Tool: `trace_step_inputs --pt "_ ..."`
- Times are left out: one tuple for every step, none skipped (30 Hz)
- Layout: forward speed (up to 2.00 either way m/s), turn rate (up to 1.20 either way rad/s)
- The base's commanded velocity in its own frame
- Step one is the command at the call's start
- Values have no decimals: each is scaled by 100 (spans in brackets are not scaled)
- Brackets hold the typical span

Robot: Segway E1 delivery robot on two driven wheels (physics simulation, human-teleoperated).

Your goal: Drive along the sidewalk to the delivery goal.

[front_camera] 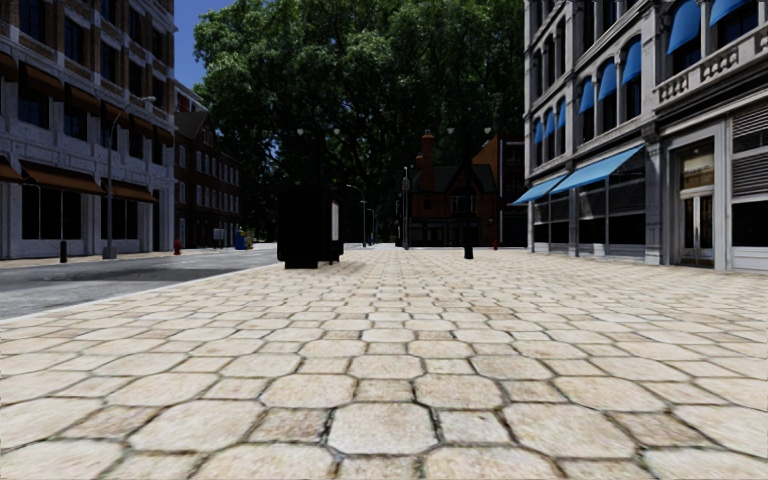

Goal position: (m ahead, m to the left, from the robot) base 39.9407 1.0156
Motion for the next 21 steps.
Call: trace_step_inputs --pt "200 0" --pt "200 0" --pt "200 0" --pt "200 0" --pt "200 0" --pt "200 0" --pt "200 0" --pt "200 0" --pt "200 0" --pt "200 0" --pt "200 0" --pt "200 0" --pt "200 0" --pt "200 0" --pt "200 0" --pt "200 0" --pt "200 0" --pt "200 0" --pt "200 0" --pt "200 0" --pt "200 0"
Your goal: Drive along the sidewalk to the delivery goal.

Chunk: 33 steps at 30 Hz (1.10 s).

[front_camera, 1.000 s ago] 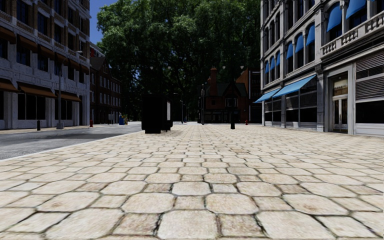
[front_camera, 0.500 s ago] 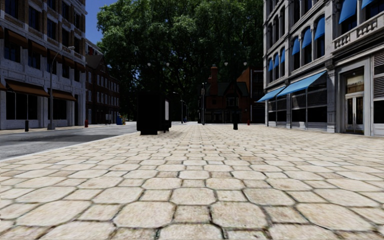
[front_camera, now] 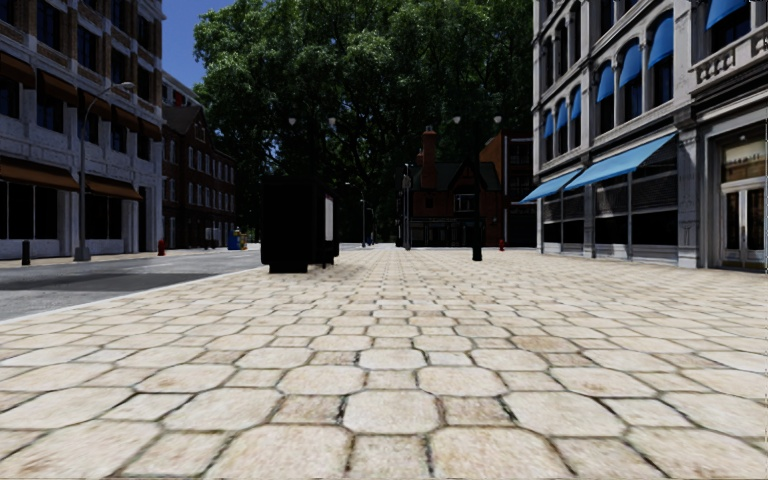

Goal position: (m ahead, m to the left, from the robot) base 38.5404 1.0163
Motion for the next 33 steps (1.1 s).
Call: trace_step_inputs --pt "200 0" --pt "200 0" --pt "200 0" --pt "200 0" --pt "200 0" --pt "200 0" --pt "200 0" --pt "200 0" --pt "200 0" --pt "200 0" --pt "200 0" --pt "200 0" --pt "200 0" --pt "200 0" --pt "200 0" --pt "200 0" --pt "200 0" --pt "200 0" --pt "200 0" --pt "200 0" --pt "200 0" --pt "200 0" --pt "200 0" --pt "200 0" --pt "200 0" --pt "200 0" --pt "200 0" --pt "200 0" --pt "200 0" --pt "200 0" --pt "200 0" --pt "200 0" --pt "200 0"
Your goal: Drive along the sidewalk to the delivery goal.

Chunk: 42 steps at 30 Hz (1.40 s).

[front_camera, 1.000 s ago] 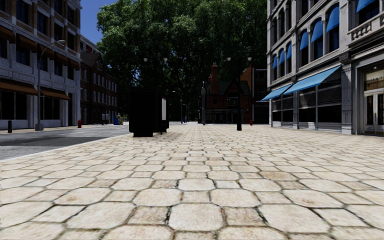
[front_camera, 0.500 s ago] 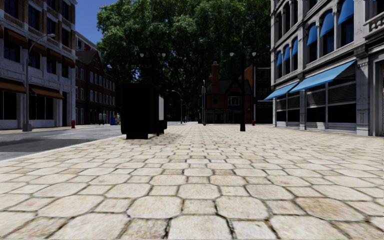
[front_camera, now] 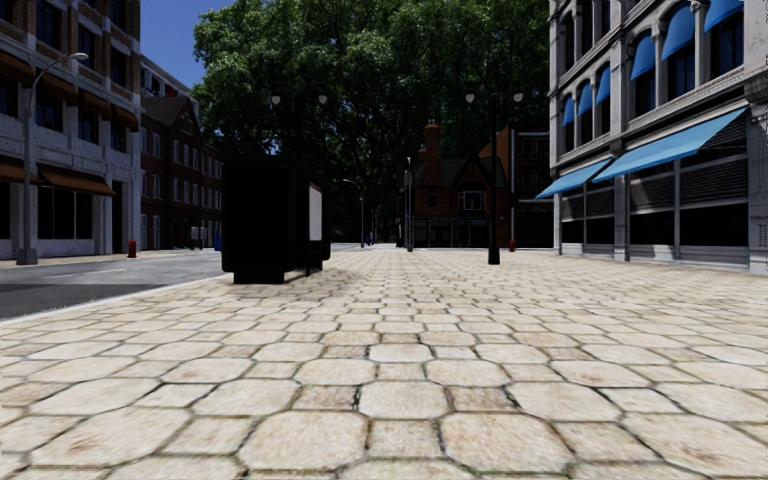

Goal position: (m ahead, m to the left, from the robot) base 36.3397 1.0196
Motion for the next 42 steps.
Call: trace_step_inputs --pt "200 0" --pt "200 0" --pt "200 0" --pt "200 0" --pt "200 0" --pt "200 0" --pt "200 0" --pt "200 0" --pt "200 0" --pt "200 0" --pt "200 0" --pt "200 0" --pt "200 0" --pt "200 0" --pt "200 0" --pt "200 0" --pt "200 0" --pt "200 0" --pt "200 0" --pt "200 0" --pt "200 0" --pt "200 0" --pt "200 0" --pt "200 0" --pt "200 0" --pt "200 0" --pt "200 0" --pt "200 0" --pt "200 0" --pt "200 0" --pt "200 0" --pt "200 0" --pt "200 0" --pt "200 0" --pt "200 0" --pt "200 0" --pt "200 0" --pt "200 0" --pt "200 0" --pt "200 0" --pt "200 0" --pt "200 0"
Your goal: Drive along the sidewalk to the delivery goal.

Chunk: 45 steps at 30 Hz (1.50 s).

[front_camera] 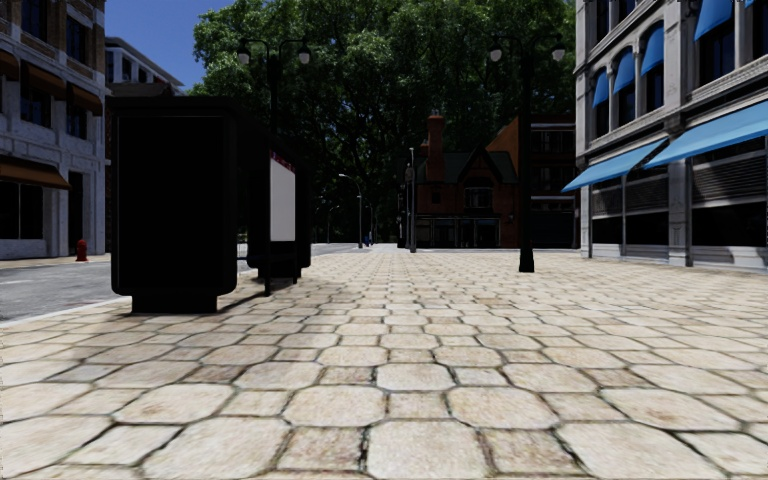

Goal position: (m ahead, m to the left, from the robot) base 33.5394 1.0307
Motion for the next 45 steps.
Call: trace_step_inputs --pt "200 0" --pt "200 0" --pt "200 0" --pt "200 0" --pt "200 0" --pt "200 0" --pt "200 0" --pt "200 0" --pt "200 0" --pt "200 0" --pt "200 0" --pt "200 0" --pt "200 0" --pt "200 0" --pt "200 0" --pt "200 0" --pt "200 0" --pt "200 0" --pt "200 0" --pt "200 0" --pt "200 0" --pt "200 0" --pt "200 0" --pt "200 0" --pt "200 0" --pt "200 0" --pt "200 0" --pt "200 0" --pt "200 0" --pt "200 0" --pt "200 0" --pt "200 0" --pt "200 0" --pt "200 0" --pt "200 0" --pt "200 0" --pt "200 0" --pt "200 0" --pt "200 0" --pt "200 0" --pt "200 0" --pt "200 0" --pt "200 0" --pt "200 0" --pt "200 0"
